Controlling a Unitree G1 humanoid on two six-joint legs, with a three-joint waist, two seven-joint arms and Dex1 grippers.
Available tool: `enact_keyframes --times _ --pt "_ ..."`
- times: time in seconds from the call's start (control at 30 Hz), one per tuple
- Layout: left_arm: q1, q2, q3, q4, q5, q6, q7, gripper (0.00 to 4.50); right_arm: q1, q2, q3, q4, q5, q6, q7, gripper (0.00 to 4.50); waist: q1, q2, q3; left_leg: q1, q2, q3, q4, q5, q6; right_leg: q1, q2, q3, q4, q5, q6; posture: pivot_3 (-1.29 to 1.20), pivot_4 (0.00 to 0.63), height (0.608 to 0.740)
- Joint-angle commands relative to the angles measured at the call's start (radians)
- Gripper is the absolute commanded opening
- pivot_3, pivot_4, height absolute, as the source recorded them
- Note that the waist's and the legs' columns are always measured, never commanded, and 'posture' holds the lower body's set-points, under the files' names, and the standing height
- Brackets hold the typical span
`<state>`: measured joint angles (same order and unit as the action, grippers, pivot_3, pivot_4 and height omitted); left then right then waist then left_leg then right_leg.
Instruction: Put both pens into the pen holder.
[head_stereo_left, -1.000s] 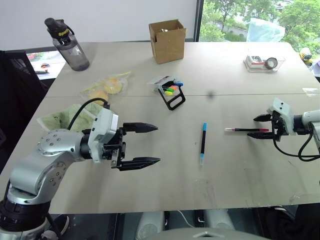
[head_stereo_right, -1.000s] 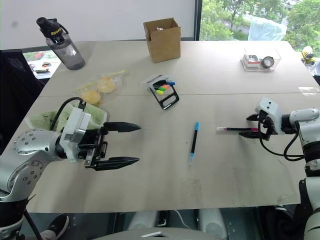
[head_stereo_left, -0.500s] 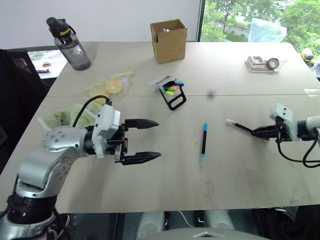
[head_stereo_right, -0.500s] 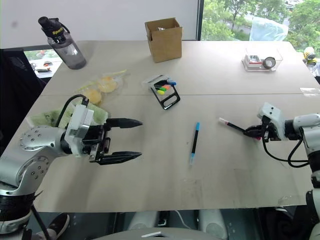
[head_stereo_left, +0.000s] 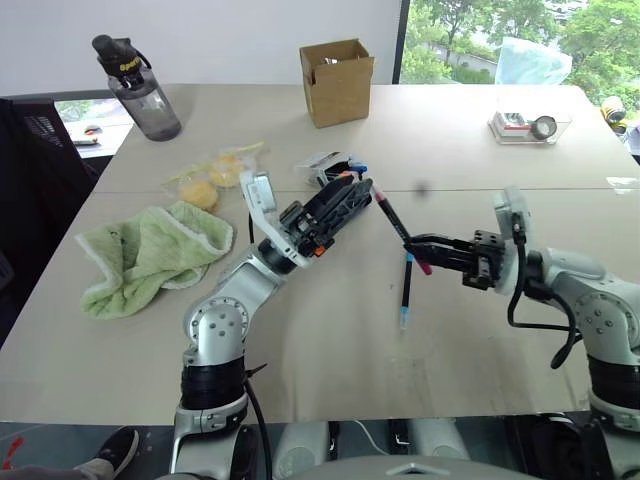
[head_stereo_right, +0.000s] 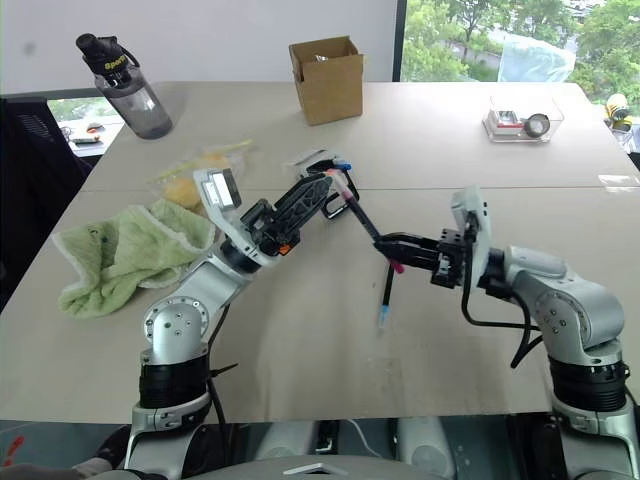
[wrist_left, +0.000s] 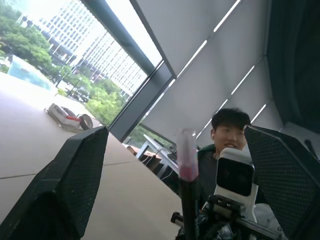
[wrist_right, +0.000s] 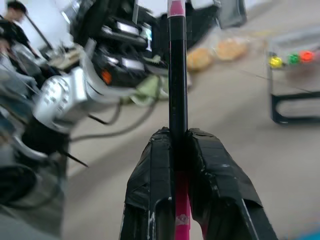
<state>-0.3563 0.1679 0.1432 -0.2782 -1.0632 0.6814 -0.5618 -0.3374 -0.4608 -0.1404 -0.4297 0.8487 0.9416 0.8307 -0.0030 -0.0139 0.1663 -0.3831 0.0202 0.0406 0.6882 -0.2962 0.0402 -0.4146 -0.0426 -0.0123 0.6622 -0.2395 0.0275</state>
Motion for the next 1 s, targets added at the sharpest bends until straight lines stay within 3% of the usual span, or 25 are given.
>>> enact_keyframes --times 0.03,0.1,0.27,0.33,0.5,0.53,0.63,0.8,0.83,1.0 --pt "-0.026 0.009 -0.011 0.007 -0.020 0.007 -0.040 4.50 -0.021 0.025 -0.011 -0.065 0.066 0.014 -0.081 0.03 0.000 0.000 0.000 0.000 0.000 0.000 0.000 0.000 0.000 0.000 0.000 0.000 0.000 0.000 0.000 0.00 0.150 0.736" --pt "-0.031 0.020 -0.018 0.015 -0.027 0.025 -0.067 4.50 -0.021 0.036 0.001 -0.075 0.084 0.009 -0.098 0.03 0.000 0.000 0.000 0.000 -0.001 0.000 0.000 0.000 0.001 0.000 0.004 0.000 0.000 0.000 0.000 0.00 0.150 0.736" --pt "-0.044 0.029 -0.024 0.024 -0.046 0.047 -0.110 3.27 -0.026 0.040 0.032 -0.083 0.100 -0.003 -0.104 0.00 -0.001 0.000 0.000 0.000 -0.001 0.000 0.000 -0.001 0.002 0.000 0.005 0.000 -0.001 0.000 0.000 0.00 0.150 0.736" --pt "-0.043 0.033 -0.027 0.023 -0.046 0.050 -0.123 2.65 -0.021 0.034 0.049 -0.084 0.096 -0.011 -0.096 0.00 -0.004 0.000 0.000 0.000 -0.001 0.000 0.000 -0.001 0.002 0.000 0.006 0.000 -0.001 0.000 0.000 0.00 0.150 0.736" --pt "-0.041 0.042 -0.034 0.020 -0.032 0.049 -0.133 0.34 -0.028 0.026 0.069 -0.072 0.098 -0.028 -0.090 0.00 -0.006 0.000 0.000 0.000 0.000 -0.001 0.000 -0.002 0.003 0.000 0.006 0.000 -0.001 0.000 0.000 0.00 0.150 0.736" --pt "-0.042 0.043 -0.035 0.021 -0.028 0.047 -0.133 0.04 -0.029 0.024 0.073 -0.071 0.098 -0.030 -0.088 0.45 -0.006 0.000 0.000 0.000 0.000 -0.001 0.000 -0.002 0.003 0.000 0.006 0.000 -0.001 0.000 0.000 0.00 0.150 0.736" --pt "-0.044 0.044 -0.035 0.024 -0.021 0.042 -0.133 0.01 -0.031 0.019 0.080 -0.067 0.098 -0.035 -0.086 1.71 -0.007 0.000 0.000 0.000 0.000 -0.001 0.000 -0.002 0.004 0.000 0.006 0.000 -0.001 0.000 0.000 0.00 0.150 0.736" --pt "-0.050 0.051 -0.041 0.021 0.051 0.002 -0.121 0.01 -0.026 0.000 0.077 -0.052 0.075 -0.032 -0.115 4.24 -0.006 0.000 0.000 0.000 0.000 -0.001 0.000 -0.002 0.004 0.000 0.006 0.000 -0.001 0.000 0.000 0.00 0.150 0.736" --pt "-0.055 0.051 -0.039 0.021 0.066 -0.007 -0.112 0.01 -0.021 -0.011 0.072 -0.049 0.077 -0.026 -0.117 4.45 -0.006 0.000 0.000 0.000 0.000 -0.001 0.000 -0.002 0.004 0.000 0.006 0.000 -0.001 0.000 0.000 0.00 0.150 0.736" --pt "-0.089 0.112 -0.057 0.010 0.213 -0.092 -0.127 0.01 0.062 -0.098 -0.022 -0.018 0.042 -0.083 -0.108 4.45 0.002 0.000 0.000 -0.001 0.000 -0.001 0.000 -0.002 0.004 0.000 0.006 0.000 -0.002 0.000 0.000 0.00 0.150 0.736"
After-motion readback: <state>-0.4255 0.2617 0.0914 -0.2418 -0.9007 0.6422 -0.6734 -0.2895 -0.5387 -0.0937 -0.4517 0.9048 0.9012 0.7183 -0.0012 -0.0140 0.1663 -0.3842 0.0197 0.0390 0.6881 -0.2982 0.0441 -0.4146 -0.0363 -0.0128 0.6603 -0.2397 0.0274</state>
